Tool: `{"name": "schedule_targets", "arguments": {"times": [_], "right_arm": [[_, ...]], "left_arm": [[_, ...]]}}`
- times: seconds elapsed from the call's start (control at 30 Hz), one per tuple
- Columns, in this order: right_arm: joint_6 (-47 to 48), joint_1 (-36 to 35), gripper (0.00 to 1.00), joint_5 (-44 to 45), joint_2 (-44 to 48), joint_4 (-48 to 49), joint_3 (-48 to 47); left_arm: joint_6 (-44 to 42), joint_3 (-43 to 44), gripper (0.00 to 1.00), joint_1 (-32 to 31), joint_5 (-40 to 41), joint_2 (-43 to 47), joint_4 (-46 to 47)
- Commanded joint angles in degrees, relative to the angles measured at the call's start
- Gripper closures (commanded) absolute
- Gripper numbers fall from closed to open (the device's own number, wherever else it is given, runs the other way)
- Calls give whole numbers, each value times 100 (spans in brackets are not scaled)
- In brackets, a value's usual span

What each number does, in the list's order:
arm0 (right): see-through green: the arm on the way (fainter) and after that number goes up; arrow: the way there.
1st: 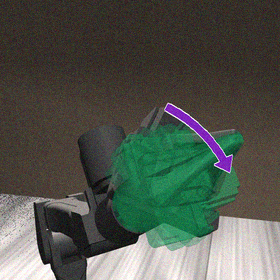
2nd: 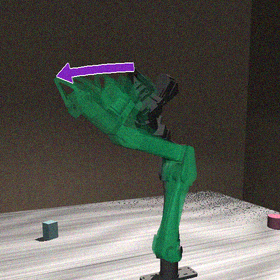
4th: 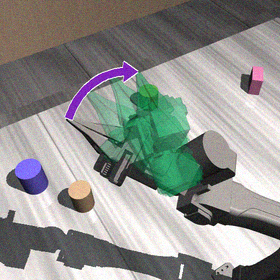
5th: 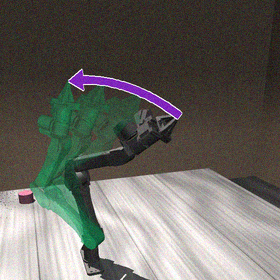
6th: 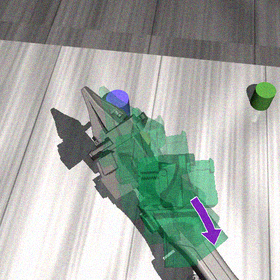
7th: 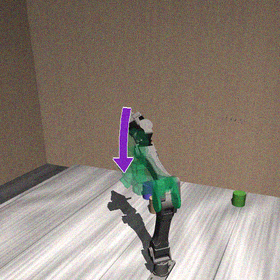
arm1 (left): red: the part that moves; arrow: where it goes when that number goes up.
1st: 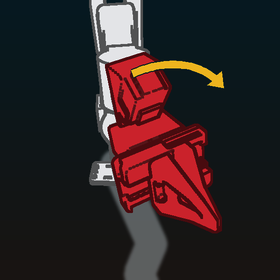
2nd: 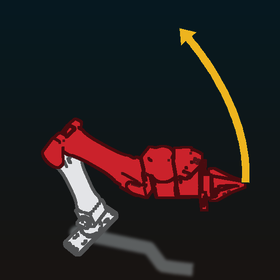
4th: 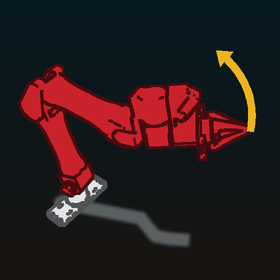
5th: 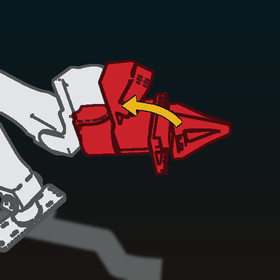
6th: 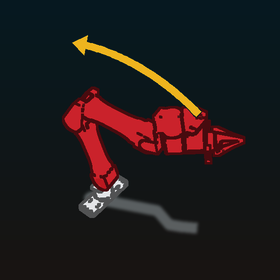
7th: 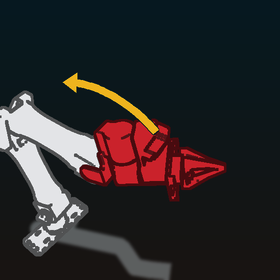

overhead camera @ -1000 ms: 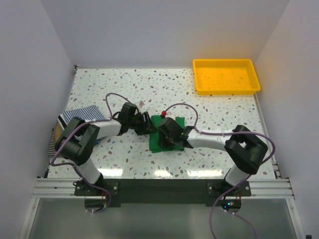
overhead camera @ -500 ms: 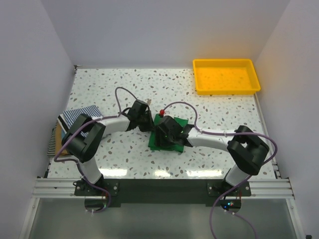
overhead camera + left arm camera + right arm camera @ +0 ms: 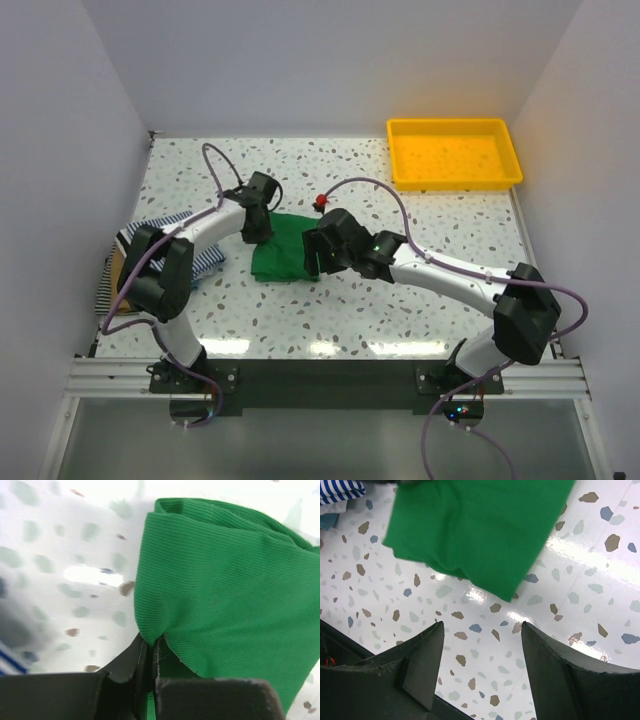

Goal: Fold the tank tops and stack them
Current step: Neatly place the folded tank top to the corner

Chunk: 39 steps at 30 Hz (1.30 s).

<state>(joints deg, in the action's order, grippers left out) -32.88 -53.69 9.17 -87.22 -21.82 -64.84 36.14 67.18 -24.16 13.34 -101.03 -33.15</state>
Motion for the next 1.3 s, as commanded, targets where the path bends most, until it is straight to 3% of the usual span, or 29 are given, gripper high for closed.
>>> {"name": "schedule_targets", "arguments": {"times": [0.0,0.27,1.27], "right_arm": [[230,-10,33,-170,30,-94,-169],[291,-1,34,-512,-155,134,-187],[230,-1,35,-899,-568,600,-99]], "left_arm": [[-221,637,100,280,625,198,-823],[-178,1552,100,561,687,145,-1607],[-661,2106,100,2055,485,945,-2372]]}}
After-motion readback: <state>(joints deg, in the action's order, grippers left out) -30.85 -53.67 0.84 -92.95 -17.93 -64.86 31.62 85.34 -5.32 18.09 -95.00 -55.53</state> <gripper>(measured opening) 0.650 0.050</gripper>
